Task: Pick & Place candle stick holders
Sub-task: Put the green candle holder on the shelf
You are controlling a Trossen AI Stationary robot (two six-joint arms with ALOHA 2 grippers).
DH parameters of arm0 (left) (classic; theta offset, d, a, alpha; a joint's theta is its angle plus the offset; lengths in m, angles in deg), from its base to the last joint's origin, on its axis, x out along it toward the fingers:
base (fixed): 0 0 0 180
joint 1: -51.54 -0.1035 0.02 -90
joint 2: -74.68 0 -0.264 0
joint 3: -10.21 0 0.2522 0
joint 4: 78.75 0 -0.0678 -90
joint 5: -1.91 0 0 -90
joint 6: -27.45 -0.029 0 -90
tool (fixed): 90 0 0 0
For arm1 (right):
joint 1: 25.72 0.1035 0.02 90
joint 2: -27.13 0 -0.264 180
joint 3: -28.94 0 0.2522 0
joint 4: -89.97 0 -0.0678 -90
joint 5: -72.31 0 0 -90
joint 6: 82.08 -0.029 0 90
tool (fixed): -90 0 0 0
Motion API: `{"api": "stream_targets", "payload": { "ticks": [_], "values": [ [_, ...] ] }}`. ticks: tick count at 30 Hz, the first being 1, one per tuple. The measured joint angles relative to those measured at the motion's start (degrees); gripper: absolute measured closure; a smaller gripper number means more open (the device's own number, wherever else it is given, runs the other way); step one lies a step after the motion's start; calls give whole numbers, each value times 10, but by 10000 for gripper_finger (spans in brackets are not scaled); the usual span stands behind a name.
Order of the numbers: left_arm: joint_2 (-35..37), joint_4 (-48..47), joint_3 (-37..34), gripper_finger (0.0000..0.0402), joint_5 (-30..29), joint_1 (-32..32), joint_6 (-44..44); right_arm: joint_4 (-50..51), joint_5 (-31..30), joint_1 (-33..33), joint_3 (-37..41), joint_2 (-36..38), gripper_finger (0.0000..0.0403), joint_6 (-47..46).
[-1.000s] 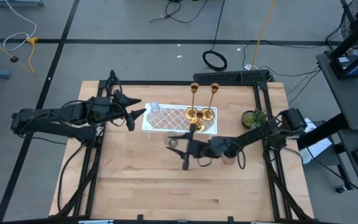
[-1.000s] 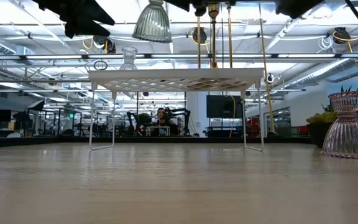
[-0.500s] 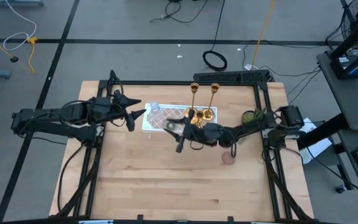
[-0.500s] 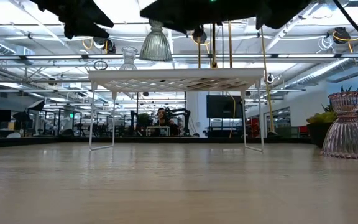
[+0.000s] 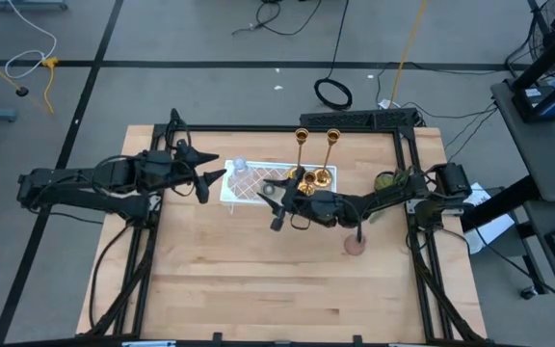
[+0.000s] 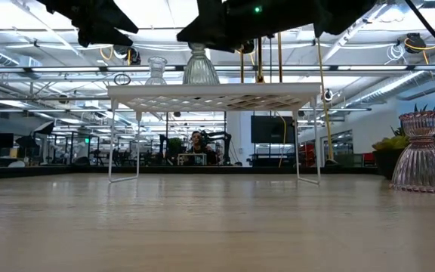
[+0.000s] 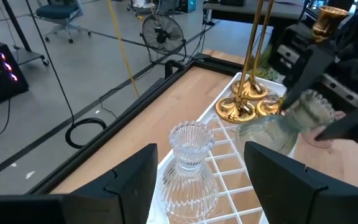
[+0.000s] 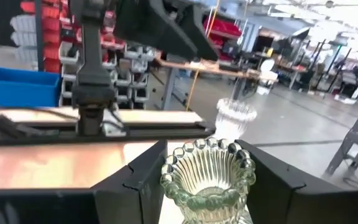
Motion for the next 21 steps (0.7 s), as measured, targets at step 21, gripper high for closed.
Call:
{"api": "stream_targets", "payload": {
  "ticks": [21],
  "values": [
    [0,0,0,156,0,0,5,11,-1,-7,0,0,181,-7]
  ]
}}
